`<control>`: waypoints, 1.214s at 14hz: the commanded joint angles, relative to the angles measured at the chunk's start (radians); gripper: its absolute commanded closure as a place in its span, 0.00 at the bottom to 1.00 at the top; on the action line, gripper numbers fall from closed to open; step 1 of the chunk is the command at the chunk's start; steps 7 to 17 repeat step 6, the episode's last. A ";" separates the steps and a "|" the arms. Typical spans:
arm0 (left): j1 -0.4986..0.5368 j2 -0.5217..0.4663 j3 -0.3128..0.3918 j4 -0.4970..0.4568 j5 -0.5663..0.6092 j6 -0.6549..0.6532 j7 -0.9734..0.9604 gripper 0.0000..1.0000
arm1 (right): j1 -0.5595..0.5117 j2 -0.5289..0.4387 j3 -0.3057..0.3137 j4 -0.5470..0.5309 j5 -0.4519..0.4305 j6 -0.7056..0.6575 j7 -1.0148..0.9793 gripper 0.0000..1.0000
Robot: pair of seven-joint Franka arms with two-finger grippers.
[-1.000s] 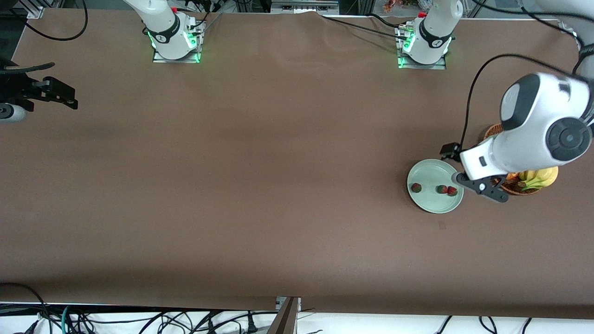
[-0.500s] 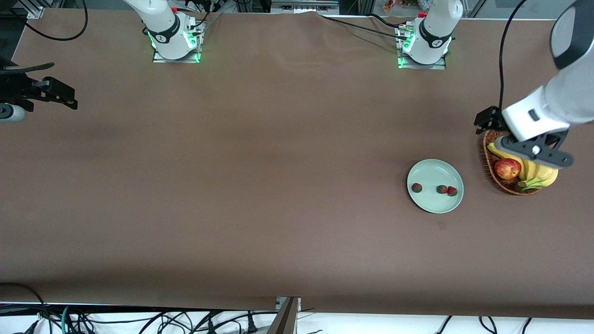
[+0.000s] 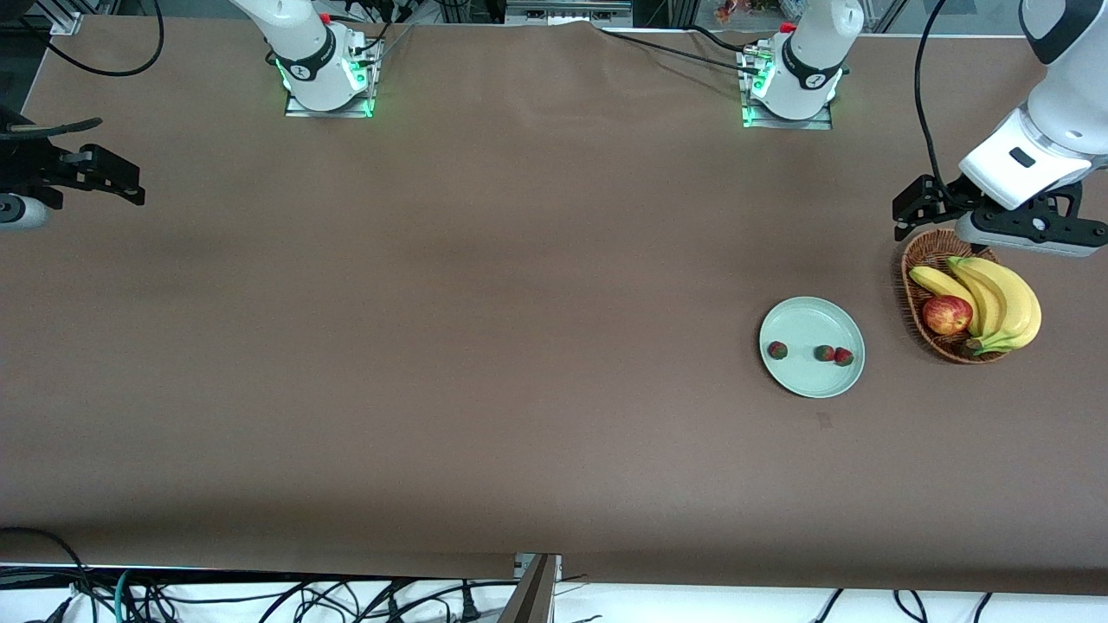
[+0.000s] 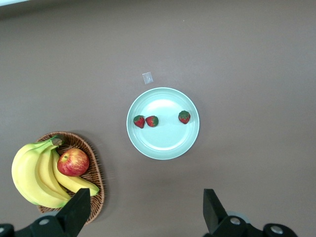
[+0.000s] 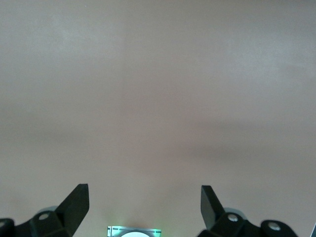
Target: Collect all strawberries into plate
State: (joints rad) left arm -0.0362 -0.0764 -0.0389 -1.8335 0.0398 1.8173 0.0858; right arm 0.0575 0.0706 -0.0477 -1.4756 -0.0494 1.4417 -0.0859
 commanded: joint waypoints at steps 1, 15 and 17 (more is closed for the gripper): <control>-0.018 0.004 0.007 0.026 -0.011 -0.044 -0.018 0.00 | 0.001 0.014 0.000 0.032 -0.013 -0.011 0.000 0.00; -0.002 0.032 -0.002 0.071 -0.009 -0.087 -0.020 0.00 | 0.001 0.014 0.000 0.032 -0.012 -0.011 0.000 0.00; -0.002 0.032 -0.002 0.071 -0.009 -0.087 -0.020 0.00 | 0.001 0.014 0.000 0.032 -0.012 -0.011 0.000 0.00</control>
